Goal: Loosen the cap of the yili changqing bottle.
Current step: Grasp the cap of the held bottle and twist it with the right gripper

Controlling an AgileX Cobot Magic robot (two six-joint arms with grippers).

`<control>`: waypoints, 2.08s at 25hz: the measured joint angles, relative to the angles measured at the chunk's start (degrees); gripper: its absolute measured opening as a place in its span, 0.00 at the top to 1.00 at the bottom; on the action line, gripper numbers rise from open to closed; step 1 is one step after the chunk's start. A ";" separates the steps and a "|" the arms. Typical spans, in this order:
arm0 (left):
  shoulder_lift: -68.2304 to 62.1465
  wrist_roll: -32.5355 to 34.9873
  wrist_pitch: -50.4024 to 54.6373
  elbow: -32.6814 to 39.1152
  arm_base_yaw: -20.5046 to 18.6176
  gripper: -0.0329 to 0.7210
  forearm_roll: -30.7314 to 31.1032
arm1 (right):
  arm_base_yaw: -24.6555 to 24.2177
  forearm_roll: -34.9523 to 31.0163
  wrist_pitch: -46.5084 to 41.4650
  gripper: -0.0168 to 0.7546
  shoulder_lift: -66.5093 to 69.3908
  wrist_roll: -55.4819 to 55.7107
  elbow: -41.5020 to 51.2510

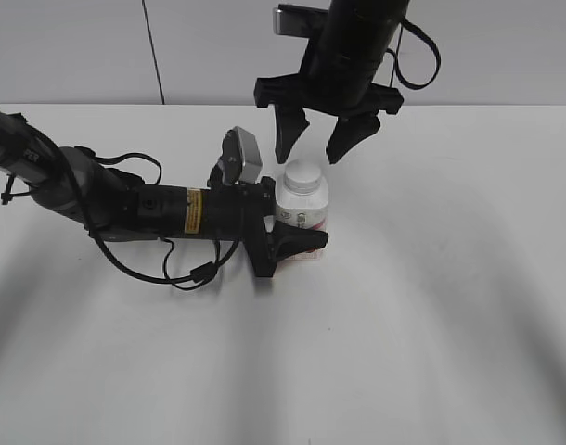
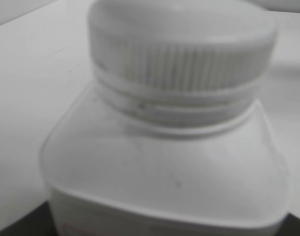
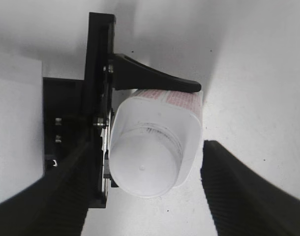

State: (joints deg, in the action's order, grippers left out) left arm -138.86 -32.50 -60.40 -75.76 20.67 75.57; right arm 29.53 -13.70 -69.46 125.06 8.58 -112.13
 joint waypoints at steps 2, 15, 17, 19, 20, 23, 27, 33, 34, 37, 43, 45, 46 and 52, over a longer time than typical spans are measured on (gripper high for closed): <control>0.00 0.00 0.00 0.00 0.00 0.39 0.00 | 0.00 -0.11 0.00 0.29 0.41 0.25 0.00; 0.00 0.00 0.00 0.00 0.00 0.39 -0.05 | 0.00 -0.95 -0.19 0.29 3.21 0.72 -0.07; 0.00 0.00 0.00 0.00 0.00 0.39 -0.05 | 0.00 -1.02 -0.19 0.29 3.21 0.97 -0.07; 0.00 0.00 0.00 0.00 0.00 0.39 -0.05 | 0.00 -1.02 -0.19 0.29 3.21 1.24 -0.07; 0.00 0.00 0.00 0.00 0.00 0.39 -0.05 | 0.00 -1.08 -0.19 0.29 3.21 1.35 -0.07; 0.00 0.00 0.06 0.00 0.06 0.39 -0.05 | 0.00 -1.14 -0.19 0.30 3.21 1.48 -0.07; 0.00 -0.02 0.28 0.00 0.06 0.39 -0.05 | 0.00 -1.08 -0.19 0.35 3.21 1.54 -0.07; 0.00 -0.18 0.41 0.00 0.06 0.39 -0.10 | 0.00 -1.08 -0.19 0.37 3.21 1.60 -0.07; 0.00 -0.22 0.41 0.00 0.06 0.39 -0.10 | 0.00 -1.08 -0.19 0.37 3.21 1.65 -0.07; 0.00 -0.22 0.41 0.00 0.06 0.39 -0.10 | 0.00 -1.08 -0.19 0.37 3.21 1.70 -0.07; 0.00 -0.22 0.45 0.00 0.06 0.39 -0.10 | 0.00 -1.13 -0.19 0.37 3.21 1.70 -0.07; 0.00 -0.22 0.45 0.00 0.06 0.39 -0.15 | 0.00 -1.13 -0.19 0.37 3.21 1.70 -0.07; 0.00 -0.22 0.45 0.00 0.06 0.39 -0.15 | 0.00 -1.13 -0.19 0.37 3.21 1.70 -0.07; 0.00 -0.22 0.45 0.00 0.06 0.39 -0.15 | 0.00 -1.29 -0.19 0.33 3.16 1.70 -0.07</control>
State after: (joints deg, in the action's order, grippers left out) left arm -138.86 -32.73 -59.95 -75.76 20.73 75.42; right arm 29.53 -14.99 -69.65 128.22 10.28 -112.19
